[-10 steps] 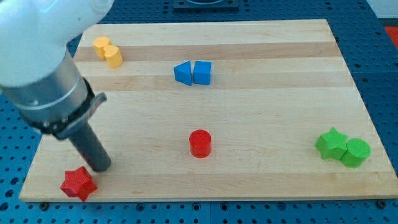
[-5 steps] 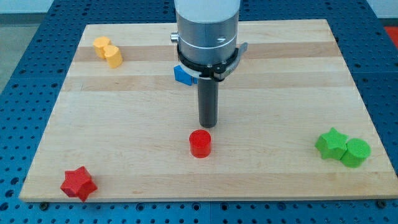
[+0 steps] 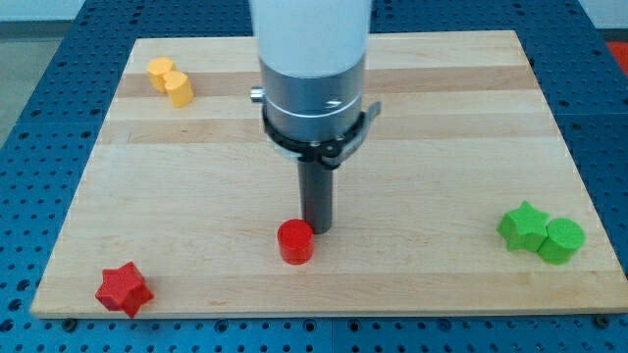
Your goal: Move red circle towards left
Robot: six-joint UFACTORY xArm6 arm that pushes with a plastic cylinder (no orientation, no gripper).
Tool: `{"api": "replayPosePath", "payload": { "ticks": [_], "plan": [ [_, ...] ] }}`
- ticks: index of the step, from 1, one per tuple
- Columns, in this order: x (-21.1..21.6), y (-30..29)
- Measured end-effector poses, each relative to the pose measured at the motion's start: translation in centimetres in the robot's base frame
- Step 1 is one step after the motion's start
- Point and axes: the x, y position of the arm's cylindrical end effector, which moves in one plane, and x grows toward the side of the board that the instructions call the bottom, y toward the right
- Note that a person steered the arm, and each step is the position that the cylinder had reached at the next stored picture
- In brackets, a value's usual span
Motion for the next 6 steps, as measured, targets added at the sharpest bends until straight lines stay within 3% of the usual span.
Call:
{"api": "replayPosePath", "payload": {
  "ticks": [2,3,6],
  "plan": [
    [2.2,5.8],
    [2.9,5.0],
    [2.8,-5.5]
  ]
}}
